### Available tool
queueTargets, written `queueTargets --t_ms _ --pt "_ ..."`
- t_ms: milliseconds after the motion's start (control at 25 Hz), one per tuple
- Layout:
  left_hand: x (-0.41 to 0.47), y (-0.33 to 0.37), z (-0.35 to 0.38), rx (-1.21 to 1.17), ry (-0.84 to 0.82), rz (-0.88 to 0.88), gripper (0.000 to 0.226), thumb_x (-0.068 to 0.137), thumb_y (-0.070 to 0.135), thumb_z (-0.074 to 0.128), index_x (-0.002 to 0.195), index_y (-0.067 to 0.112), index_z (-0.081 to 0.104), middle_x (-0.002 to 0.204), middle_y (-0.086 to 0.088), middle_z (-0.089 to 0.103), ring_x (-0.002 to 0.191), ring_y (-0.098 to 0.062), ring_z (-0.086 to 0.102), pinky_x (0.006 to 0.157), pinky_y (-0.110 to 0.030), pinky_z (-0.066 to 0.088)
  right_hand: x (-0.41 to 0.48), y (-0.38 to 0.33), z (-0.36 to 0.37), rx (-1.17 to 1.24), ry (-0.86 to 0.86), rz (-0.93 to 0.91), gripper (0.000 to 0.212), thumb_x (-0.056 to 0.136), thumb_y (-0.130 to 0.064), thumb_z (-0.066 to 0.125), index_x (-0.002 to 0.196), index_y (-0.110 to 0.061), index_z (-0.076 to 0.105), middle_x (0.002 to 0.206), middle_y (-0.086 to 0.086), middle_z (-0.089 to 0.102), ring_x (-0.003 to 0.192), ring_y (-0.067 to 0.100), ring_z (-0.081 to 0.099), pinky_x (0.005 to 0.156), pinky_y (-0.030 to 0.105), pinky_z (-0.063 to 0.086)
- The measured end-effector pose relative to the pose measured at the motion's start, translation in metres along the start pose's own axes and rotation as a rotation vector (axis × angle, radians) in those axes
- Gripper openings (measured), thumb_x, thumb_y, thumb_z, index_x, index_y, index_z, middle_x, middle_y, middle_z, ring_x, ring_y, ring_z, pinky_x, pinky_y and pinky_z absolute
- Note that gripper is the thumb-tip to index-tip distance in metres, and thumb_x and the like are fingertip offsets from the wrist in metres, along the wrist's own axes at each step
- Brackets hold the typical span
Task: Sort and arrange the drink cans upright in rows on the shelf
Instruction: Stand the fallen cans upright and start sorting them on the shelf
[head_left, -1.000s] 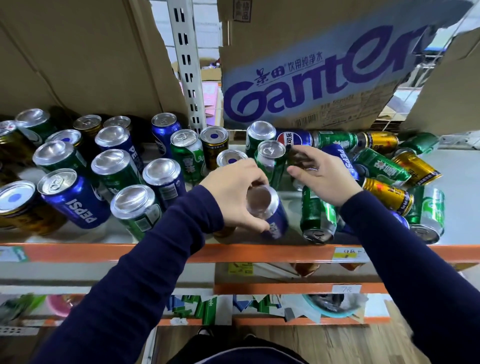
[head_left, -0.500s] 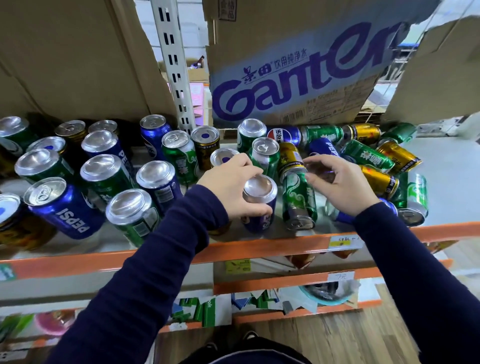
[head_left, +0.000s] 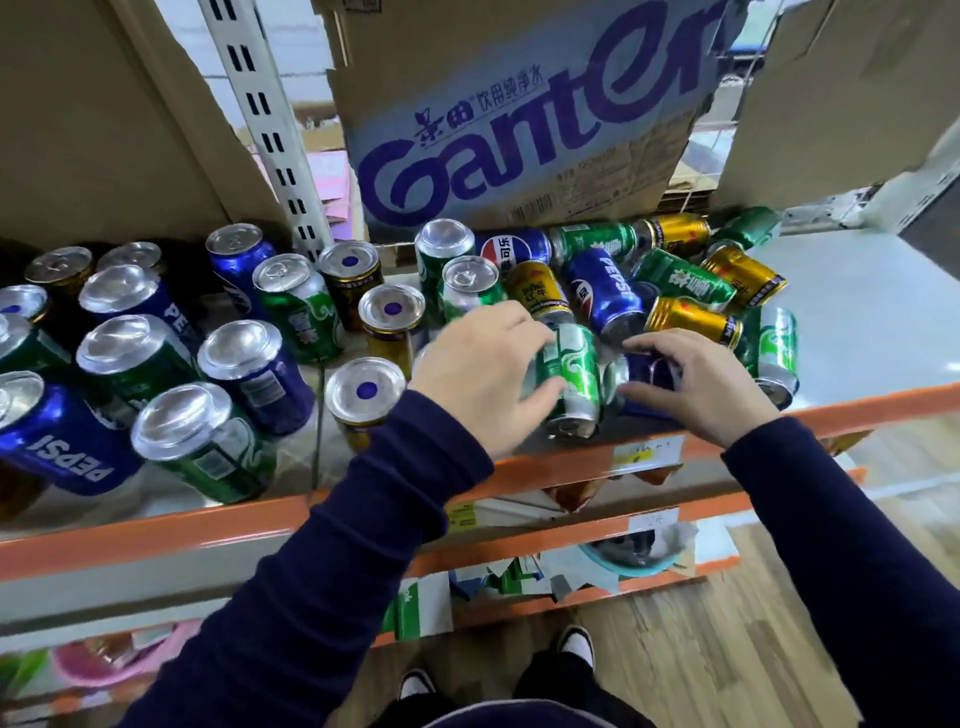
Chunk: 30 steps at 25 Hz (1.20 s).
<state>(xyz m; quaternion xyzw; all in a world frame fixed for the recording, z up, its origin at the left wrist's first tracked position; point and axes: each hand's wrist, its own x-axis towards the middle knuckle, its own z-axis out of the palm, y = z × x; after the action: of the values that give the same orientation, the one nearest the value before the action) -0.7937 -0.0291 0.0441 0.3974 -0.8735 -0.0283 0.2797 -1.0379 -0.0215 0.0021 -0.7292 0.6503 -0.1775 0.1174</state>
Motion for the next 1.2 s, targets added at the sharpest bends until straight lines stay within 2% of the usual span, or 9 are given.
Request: queueTargets --t_ms 120,240,320,480,640,960,1040,1120,1200 --pt "0.003 0.032 0.04 -0.064 -0.102 -0.184 0.045 0.081 0.047 0.056 0.105 0.009 0.061 0.101 -0.008 0.056 0.086 -0.028 0.06 0.072 -0.036 0.051 0.006 0.017 0.003 -0.211 -0.115 -0.114 0.077 0.067 -0.042 0.08 0.133 -0.016 0.049 0.123 0.007 0.059 0.111 0.028 0.05 0.093 0.036 0.038" --pt "0.0 0.053 0.084 0.044 -0.29 -0.487 0.068 0.077 0.056 0.062 0.128 0.018 0.039 0.126 -0.005 0.032 0.098 -0.029 0.055 0.08 -0.037 0.05 0.015 0.03 0.006 -0.286 -0.138 -0.226 0.077 0.068 -0.038 0.076 0.135 -0.017 0.045 0.124 0.008 0.059 0.109 0.029 0.051 0.092 0.037 0.041" --pt "-0.002 0.057 0.1 0.019 -0.168 -0.604 0.068 0.071 0.044 0.073 0.124 0.02 0.037 0.124 -0.003 0.027 0.095 -0.028 0.054 0.074 -0.031 0.049 0.021 0.036 0.0 -0.131 -0.103 -0.21 0.074 0.068 -0.036 0.076 0.132 -0.016 0.045 0.121 0.003 0.057 0.107 0.023 0.05 0.086 0.031 0.04" --pt "-0.001 0.057 0.097 -0.062 0.022 -0.647 0.062 0.062 0.029 0.077 0.117 0.018 0.049 0.119 -0.002 0.04 0.097 -0.026 0.054 0.071 -0.029 0.045 0.015 0.05 -0.018 0.565 0.047 -0.09 0.063 0.069 -0.018 0.083 0.119 -0.016 0.046 0.105 -0.011 0.055 0.089 -0.006 0.053 0.077 0.01 0.04" --pt "0.014 0.069 0.063 0.058 0.162 -0.566 0.056 0.06 0.04 0.069 0.11 0.019 0.056 0.106 0.0 0.058 0.087 -0.02 0.059 0.071 -0.028 0.046 0.009 0.066 -0.018 0.655 -0.055 -0.233 0.066 0.064 -0.018 0.083 0.117 -0.018 0.043 0.111 -0.012 0.055 0.099 -0.003 0.055 0.084 0.012 0.044" --pt "0.055 0.056 0.042 0.081 -0.365 -0.589 0.065 0.059 0.069 0.061 0.112 0.031 0.054 0.103 0.008 0.063 0.096 -0.018 0.058 0.086 -0.032 0.047 0.016 0.077 -0.029 0.736 -0.322 -0.327 0.069 0.063 -0.039 0.081 0.12 -0.028 0.046 0.115 -0.018 0.055 0.111 0.006 0.055 0.095 0.026 0.046" --pt "0.059 0.05 0.034 0.056 -0.499 -0.551 0.076 0.058 0.075 0.058 0.117 0.028 0.053 0.108 0.007 0.063 0.099 -0.017 0.058 0.088 -0.036 0.047 0.025 0.08 -0.037 0.798 -0.365 -0.312 0.056 0.071 -0.045 0.07 0.12 -0.025 0.051 0.115 -0.012 0.059 0.111 0.01 0.058 0.095 0.029 0.048" --pt "0.064 0.047 0.019 0.008 -0.621 -0.514 0.076 0.065 0.075 0.059 0.122 0.025 0.053 0.114 0.005 0.062 0.104 -0.017 0.057 0.092 -0.033 0.046 0.043 0.08 -0.045 0.738 -0.221 -0.302 0.038 0.087 -0.043 0.05 0.114 -0.018 0.06 0.108 -0.002 0.064 0.104 0.015 0.061 0.091 0.037 0.051" --pt "0.076 0.041 0.003 -0.004 -0.585 -0.499 0.065 0.075 0.073 0.05 0.117 0.024 0.06 0.109 0.004 0.064 0.099 -0.015 0.058 0.087 -0.029 0.045 0.071 0.073 -0.05 0.458 -0.035 -0.288 0.03 0.093 -0.038 0.048 0.108 -0.017 0.065 0.103 0.0 0.065 0.095 0.014 0.061 0.086 0.042 0.052"
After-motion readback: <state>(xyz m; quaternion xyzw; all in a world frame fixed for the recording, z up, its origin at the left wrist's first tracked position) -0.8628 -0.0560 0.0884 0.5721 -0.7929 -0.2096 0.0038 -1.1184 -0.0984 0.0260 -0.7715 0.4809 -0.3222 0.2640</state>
